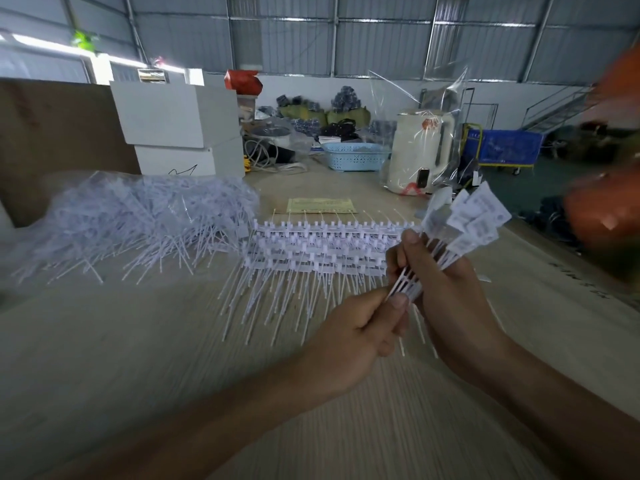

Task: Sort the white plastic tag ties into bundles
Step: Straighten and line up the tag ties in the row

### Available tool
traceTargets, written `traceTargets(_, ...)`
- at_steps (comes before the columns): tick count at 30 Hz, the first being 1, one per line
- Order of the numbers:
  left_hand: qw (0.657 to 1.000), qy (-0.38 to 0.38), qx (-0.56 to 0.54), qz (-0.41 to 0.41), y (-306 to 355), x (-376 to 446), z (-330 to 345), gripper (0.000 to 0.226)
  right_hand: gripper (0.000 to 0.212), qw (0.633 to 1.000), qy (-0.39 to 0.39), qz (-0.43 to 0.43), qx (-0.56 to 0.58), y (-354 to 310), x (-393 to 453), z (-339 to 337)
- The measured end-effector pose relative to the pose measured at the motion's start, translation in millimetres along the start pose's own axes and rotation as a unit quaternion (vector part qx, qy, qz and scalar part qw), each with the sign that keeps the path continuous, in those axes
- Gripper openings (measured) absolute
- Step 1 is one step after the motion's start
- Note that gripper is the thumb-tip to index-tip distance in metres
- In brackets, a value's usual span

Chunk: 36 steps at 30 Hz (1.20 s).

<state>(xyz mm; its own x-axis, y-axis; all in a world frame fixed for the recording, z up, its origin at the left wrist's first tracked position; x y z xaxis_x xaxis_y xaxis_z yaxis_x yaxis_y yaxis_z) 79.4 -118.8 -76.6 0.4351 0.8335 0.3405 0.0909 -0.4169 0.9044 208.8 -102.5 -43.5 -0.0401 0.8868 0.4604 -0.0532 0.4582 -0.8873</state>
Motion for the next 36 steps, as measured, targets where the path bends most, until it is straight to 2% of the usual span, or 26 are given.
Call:
traceTargets(4,0.989,0.020,0.143,0.034,0,5,-21,0.034,0.045,0.998,-0.062,0.016,0.028,1,1,-3)
traceTargets(7,0.971,0.043,0.229,0.057,3,5,-49,0.034,0.043,0.989,-0.144,0.023,-0.021,4,-1,-5)
traceTargets(11,0.935,0.073,0.340,0.073,5,-21,-102,0.031,0.038,0.981,-0.184,0.031,-0.053,9,-2,-2)
traceTargets(13,0.896,0.073,0.432,0.064,1,-43,-138,0.037,0.034,0.976,-0.202,0.016,-0.078,9,-1,0)
traceTargets(16,0.811,0.093,0.577,0.022,-9,-84,-195,0.050,0.030,0.973,-0.210,-0.005,-0.097,10,1,0)
traceTargets(20,0.755,0.163,0.635,-0.022,-30,-134,-272,0.028,0.019,0.965,-0.222,-0.027,-0.139,16,6,4)
traceTargets(23,0.720,0.174,0.668,-0.077,-42,-157,-320,0.021,0.017,0.944,-0.248,-0.043,-0.213,25,18,21)
traceTargets(27,0.670,0.164,0.711,-0.137,-53,-170,-354,0.012,0.021,0.896,-0.291,-0.128,-0.310,35,45,72)
traceTargets(31,0.618,0.108,0.759,-0.173,-59,-167,-362,0.018,0.018,0.814,-0.296,-0.265,-0.424,42,69,140)
traceTargets(33,0.601,0.095,0.770,-0.191,-57,-163,-362,0.023,0.019,0.748,-0.298,-0.317,-0.502,49,77,172)
traceTargets(36,0.589,0.083,0.776,-0.208,-56,-161,-360,0.025,0.019,0.622,-0.310,-0.362,-0.621,60,93,210)
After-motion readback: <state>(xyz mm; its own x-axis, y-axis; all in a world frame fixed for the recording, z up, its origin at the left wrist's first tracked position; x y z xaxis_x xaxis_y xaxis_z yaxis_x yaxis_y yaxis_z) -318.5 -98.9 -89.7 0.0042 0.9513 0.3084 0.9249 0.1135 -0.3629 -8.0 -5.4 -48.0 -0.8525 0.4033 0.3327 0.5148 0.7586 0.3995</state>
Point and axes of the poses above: each hand's wrist, its own x-axis towards the middle knuckle, its own z-axis out of the palm, y = z × x, the point moved 1 cm from there along x, towards the middle knuckle, and after that the axes turned 2 degrees about -z, right-handed, at the moved point
